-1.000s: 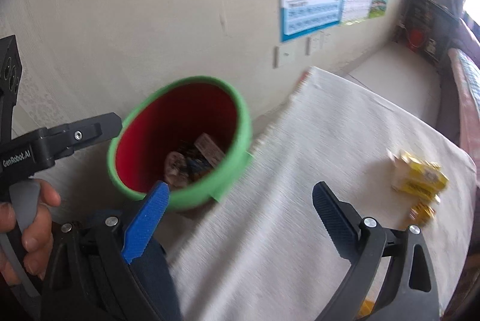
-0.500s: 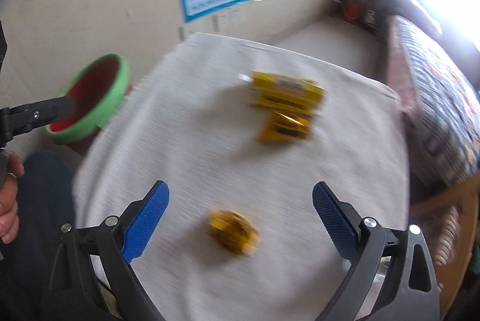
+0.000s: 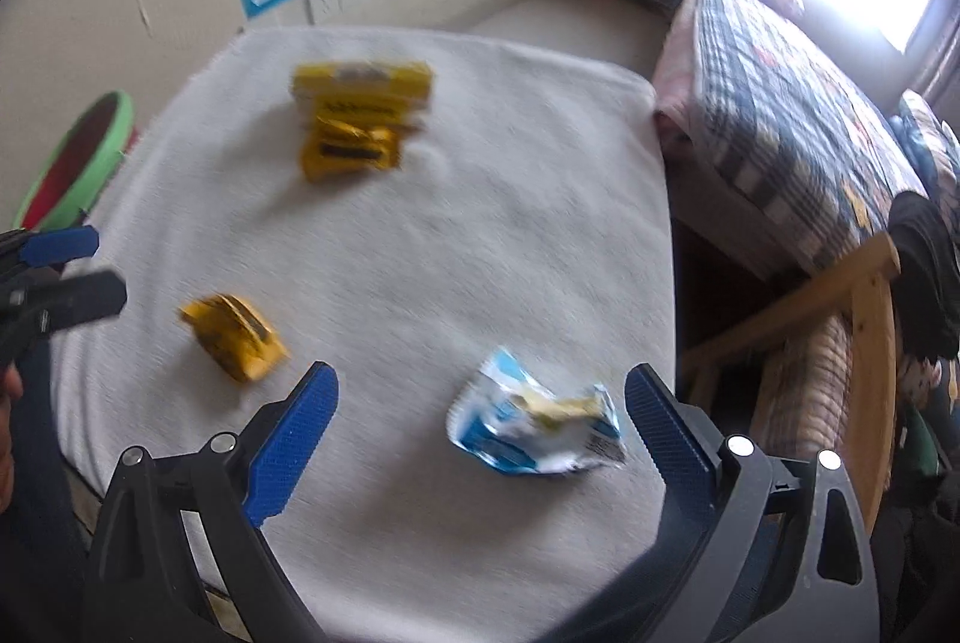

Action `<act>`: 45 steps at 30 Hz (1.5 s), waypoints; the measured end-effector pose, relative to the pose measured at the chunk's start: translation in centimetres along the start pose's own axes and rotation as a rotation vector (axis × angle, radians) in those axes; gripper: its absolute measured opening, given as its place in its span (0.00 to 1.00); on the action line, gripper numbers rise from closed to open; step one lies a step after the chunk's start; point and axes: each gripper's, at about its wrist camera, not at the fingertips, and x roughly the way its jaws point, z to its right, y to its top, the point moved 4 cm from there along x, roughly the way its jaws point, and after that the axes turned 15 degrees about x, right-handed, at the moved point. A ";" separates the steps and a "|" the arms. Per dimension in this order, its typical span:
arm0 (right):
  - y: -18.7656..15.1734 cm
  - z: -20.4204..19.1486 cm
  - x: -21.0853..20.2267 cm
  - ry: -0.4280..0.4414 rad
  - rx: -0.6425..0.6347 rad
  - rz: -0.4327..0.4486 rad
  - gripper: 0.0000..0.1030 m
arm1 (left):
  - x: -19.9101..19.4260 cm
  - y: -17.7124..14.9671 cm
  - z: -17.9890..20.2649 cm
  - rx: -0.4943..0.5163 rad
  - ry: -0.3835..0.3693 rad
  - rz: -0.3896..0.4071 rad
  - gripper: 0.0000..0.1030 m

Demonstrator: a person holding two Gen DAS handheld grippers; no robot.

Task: Collect trash
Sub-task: 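Grasp the yellow wrapper with the left tool while the right tool grasps the blue-white snack bag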

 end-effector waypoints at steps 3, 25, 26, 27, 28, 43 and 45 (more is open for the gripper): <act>-0.7 1.1 1.5 -0.027 0.003 -0.064 0.90 | 1.6 -0.4 1.4 0.051 0.000 -0.050 0.94; -1.5 3.1 6.0 -0.030 -0.017 -0.194 0.66 | 7.6 -0.7 2.5 0.141 0.042 -0.221 0.45; -1.5 3.0 5.9 -0.028 -0.020 -0.192 0.64 | 7.6 -0.7 2.4 0.140 0.041 -0.219 0.44; -1.5 2.9 5.8 -0.024 -0.023 -0.190 0.64 | 7.4 -0.7 2.3 0.138 0.040 -0.215 0.42; -1.5 2.8 5.7 -0.024 -0.024 -0.187 0.62 | 7.3 -0.7 2.2 0.134 0.040 -0.213 0.39; 0.1 0.6 2.9 0.038 0.013 -0.129 0.05 | 3.4 -1.5 -1.0 0.046 0.064 -0.141 0.31; 0.4 -0.2 2.7 0.044 0.006 -0.116 0.03 | 2.8 -1.6 -1.7 0.028 0.072 -0.132 0.31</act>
